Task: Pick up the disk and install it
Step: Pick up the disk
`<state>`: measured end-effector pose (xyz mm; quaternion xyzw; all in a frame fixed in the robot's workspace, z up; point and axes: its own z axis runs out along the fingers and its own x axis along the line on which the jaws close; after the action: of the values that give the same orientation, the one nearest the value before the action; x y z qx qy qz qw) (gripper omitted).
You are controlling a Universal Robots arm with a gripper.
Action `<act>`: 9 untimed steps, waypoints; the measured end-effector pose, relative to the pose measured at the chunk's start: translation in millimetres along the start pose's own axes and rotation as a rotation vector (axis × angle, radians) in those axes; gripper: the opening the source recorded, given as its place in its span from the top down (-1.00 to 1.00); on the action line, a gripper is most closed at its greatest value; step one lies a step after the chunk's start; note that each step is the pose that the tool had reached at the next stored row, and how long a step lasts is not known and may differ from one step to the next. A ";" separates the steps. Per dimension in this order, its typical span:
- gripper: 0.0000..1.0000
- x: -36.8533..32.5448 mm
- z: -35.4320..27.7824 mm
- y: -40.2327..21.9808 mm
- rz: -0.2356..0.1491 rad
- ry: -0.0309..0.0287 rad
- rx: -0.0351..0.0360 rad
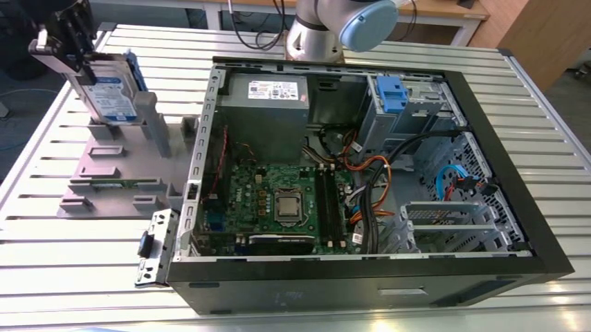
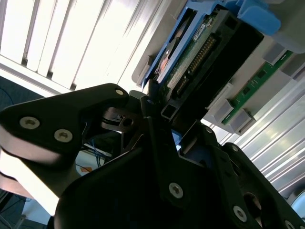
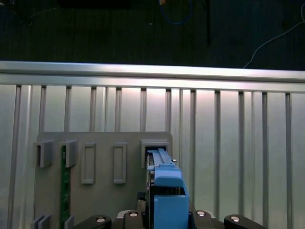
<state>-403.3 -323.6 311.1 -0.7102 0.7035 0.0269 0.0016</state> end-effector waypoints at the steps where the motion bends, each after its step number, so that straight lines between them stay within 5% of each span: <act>1: 0.26 0.0 -0.3 0.0 0.000 0.0000 -0.0001; 9: 0.26 -0.1 -3.1 0.1 0.000 0.0001 -0.0002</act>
<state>-403.3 -323.6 314.2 -0.7102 0.7035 0.0269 0.0015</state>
